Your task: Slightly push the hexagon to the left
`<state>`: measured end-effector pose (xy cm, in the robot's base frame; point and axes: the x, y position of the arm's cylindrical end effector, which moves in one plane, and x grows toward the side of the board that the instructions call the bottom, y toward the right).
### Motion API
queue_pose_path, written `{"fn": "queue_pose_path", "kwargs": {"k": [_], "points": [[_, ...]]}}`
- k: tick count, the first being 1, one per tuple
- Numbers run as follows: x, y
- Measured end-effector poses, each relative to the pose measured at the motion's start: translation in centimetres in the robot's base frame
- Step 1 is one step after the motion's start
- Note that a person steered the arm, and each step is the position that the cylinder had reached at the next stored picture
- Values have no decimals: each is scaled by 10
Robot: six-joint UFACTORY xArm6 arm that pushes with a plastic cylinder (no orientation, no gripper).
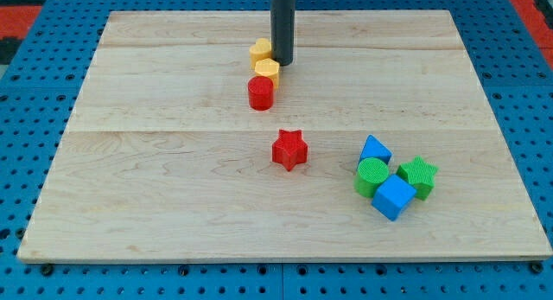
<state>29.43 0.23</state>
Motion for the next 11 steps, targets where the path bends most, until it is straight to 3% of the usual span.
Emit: {"fn": "queue_pose_path", "kwargs": {"k": [1, 2, 3, 4, 9, 11], "points": [[-29, -6], [-17, 29], [25, 48], [39, 33], [43, 4], [71, 16]]}}
